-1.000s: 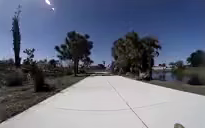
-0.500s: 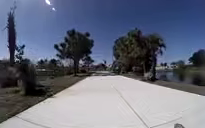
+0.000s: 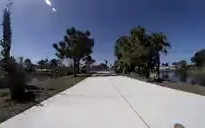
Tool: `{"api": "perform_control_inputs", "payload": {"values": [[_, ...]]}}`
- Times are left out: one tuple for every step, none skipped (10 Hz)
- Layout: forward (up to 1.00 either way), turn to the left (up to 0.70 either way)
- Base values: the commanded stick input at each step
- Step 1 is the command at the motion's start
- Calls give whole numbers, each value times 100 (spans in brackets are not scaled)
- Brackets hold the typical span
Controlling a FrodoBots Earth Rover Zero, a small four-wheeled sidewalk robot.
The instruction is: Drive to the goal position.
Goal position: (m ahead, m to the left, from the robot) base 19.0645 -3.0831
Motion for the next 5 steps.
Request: {"api": "perform_control_inputs", "payload": {"values": [[100, 0], [100, 0], [100, -14], [100, -40], [100, -40]]}}
